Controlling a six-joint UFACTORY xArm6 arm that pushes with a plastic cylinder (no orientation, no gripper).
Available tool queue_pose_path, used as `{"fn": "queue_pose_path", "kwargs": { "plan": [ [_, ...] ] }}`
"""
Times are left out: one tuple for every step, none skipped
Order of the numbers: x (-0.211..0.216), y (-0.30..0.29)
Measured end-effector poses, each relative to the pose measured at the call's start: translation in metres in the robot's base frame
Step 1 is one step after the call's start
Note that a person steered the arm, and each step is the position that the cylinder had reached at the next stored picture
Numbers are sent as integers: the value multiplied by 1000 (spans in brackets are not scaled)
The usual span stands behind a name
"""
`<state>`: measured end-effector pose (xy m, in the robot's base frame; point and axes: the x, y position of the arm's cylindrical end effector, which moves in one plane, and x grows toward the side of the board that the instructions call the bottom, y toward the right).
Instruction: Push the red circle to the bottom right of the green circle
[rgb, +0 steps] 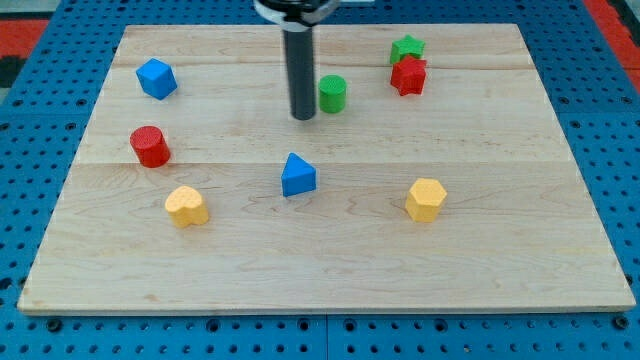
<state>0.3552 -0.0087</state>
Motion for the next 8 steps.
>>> {"fn": "queue_pose_path", "kwargs": {
  "plan": [
    [-36, 38],
    [-36, 59],
    [-23, 21],
    [26, -12],
    [72, -51],
    [103, -124],
    [104, -227],
    [111, -292]
  ]
}}
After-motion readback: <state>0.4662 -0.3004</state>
